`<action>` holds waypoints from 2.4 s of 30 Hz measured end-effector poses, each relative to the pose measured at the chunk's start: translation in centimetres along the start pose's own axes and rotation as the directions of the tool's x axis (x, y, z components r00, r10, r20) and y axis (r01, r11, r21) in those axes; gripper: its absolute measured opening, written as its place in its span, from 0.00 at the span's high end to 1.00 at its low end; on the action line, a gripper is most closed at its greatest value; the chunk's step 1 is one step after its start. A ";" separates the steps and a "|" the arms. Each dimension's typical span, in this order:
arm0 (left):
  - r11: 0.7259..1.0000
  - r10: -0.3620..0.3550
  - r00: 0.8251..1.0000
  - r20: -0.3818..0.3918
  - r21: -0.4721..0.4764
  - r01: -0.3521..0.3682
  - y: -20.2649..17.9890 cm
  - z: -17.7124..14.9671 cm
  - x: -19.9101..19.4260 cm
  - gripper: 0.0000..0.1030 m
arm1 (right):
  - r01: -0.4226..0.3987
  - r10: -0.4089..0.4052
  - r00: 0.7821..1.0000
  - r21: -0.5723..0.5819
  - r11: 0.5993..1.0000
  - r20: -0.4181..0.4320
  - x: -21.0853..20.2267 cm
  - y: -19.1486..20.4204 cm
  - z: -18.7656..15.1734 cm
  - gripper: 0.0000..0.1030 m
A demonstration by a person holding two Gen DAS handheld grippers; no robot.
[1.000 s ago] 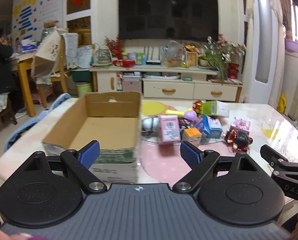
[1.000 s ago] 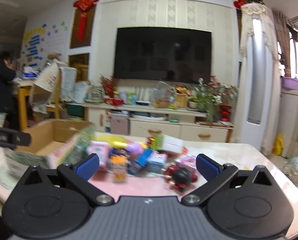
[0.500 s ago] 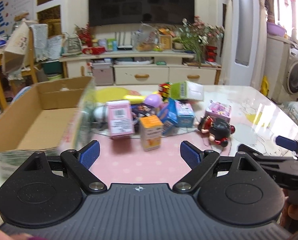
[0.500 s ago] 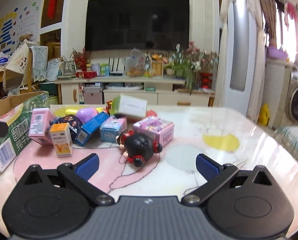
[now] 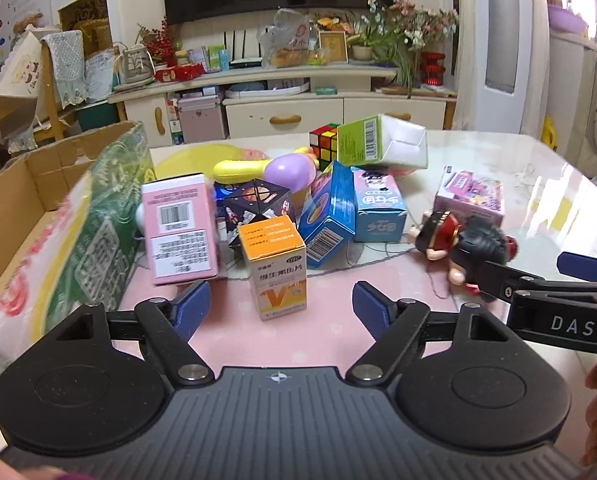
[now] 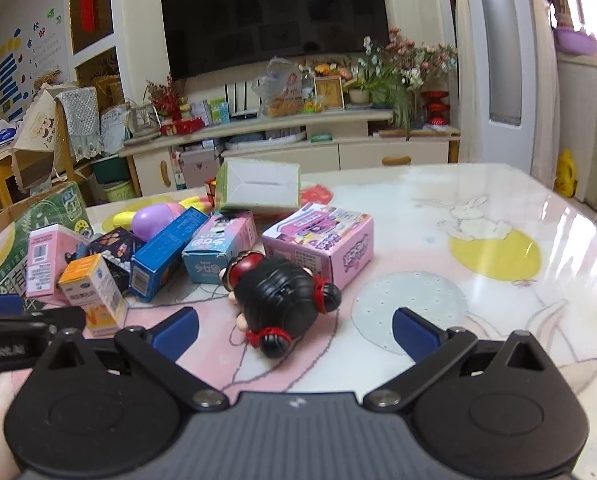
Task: Organize rigid objects
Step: 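Move the left gripper to the orange vitamin box and close on it, then carry the orange box with the left gripper while the right gripper carries the doll toward the cardboard box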
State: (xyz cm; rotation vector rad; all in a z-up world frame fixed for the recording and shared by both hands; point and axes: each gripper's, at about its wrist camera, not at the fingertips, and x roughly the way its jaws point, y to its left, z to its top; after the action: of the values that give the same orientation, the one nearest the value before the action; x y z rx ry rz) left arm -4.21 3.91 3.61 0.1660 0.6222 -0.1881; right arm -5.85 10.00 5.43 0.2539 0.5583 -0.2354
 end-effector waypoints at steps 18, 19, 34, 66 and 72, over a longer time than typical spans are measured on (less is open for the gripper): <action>0.996 0.041 0.988 -0.152 -0.069 -0.052 0.7 2.1 6.7 0.58 | -0.021 0.019 0.998 -0.029 0.999 -0.061 5.2 0.6 1.5 0.04; 0.996 0.040 0.988 -0.152 -0.068 -0.051 0.8 2.1 6.6 0.58 | -0.020 0.018 0.998 -0.032 0.999 -0.061 5.2 0.6 1.5 0.05; 0.998 -0.034 0.989 -0.146 -0.061 0.026 1.9 2.5 3.9 0.59 | 0.012 -0.016 0.998 -0.072 0.997 -0.059 5.2 1.7 1.2 0.18; 0.983 -0.150 0.989 0.012 -0.106 0.151 7.5 5.3 -1.3 0.59 | -0.022 0.026 0.999 -0.145 0.989 0.025 0.0 7.8 0.2 0.19; 0.979 -0.126 0.991 0.048 -0.154 0.132 10.2 5.7 -2.1 0.59 | -0.062 0.071 0.996 -0.168 0.984 0.052 -1.2 10.3 1.4 0.19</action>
State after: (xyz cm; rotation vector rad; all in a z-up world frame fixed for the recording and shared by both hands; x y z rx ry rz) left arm -0.42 12.92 10.39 -0.0299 0.6079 -0.2666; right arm -3.19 19.48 8.96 0.1030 0.5081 -0.1298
